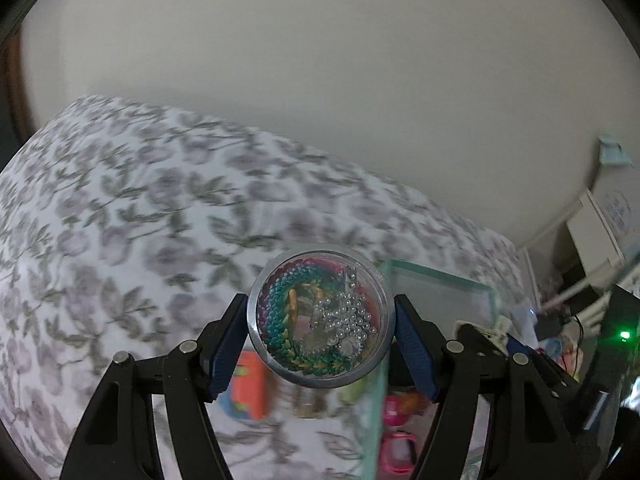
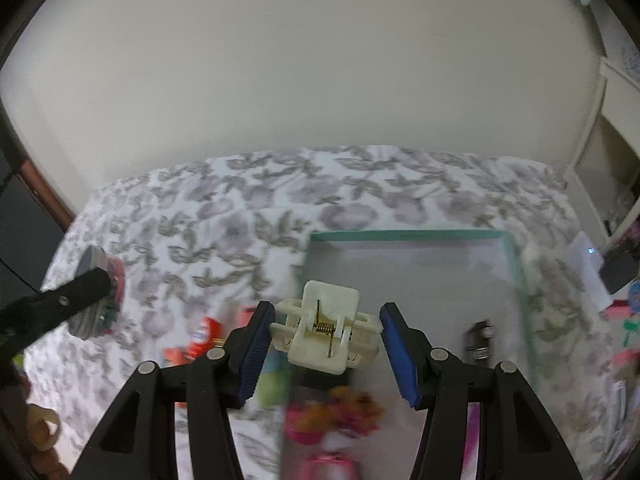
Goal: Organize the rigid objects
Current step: 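Carry the hair clip into the tray with the right tool while the left tool carries the tin there, then open both tools to release the tin and hair clip in the tray, then move the left tool toward the orange-blue toy knife while the right tool approaches the pink-green toy knife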
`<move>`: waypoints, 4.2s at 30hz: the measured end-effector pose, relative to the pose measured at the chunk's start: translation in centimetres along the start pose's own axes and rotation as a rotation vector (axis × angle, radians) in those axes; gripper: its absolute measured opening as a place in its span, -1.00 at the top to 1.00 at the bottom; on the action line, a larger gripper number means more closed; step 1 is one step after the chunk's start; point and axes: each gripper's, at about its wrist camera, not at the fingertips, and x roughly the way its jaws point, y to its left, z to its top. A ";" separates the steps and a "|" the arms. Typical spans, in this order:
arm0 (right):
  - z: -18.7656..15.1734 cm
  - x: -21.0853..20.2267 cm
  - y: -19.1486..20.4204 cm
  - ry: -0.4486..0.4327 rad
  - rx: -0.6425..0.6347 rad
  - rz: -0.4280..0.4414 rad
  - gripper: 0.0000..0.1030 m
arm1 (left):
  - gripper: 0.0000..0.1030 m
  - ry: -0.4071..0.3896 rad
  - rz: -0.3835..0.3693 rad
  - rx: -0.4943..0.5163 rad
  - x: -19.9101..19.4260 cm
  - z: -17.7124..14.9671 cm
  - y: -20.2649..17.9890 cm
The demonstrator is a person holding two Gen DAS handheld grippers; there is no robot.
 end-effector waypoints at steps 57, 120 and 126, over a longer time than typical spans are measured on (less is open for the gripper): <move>-0.8 6.2 -13.5 0.019 0.159 -0.136 -0.13 | -0.44 0.080 -0.113 0.296 12.4 -5.6 -12.5; 0.7 3.6 -6.3 -0.062 0.021 -0.005 -0.99 | -0.99 0.077 0.095 -0.045 8.8 -0.2 -0.7; 0.7 3.2 -3.5 -0.066 -0.016 0.048 -0.99 | -0.99 0.104 0.128 -0.102 7.3 0.2 2.6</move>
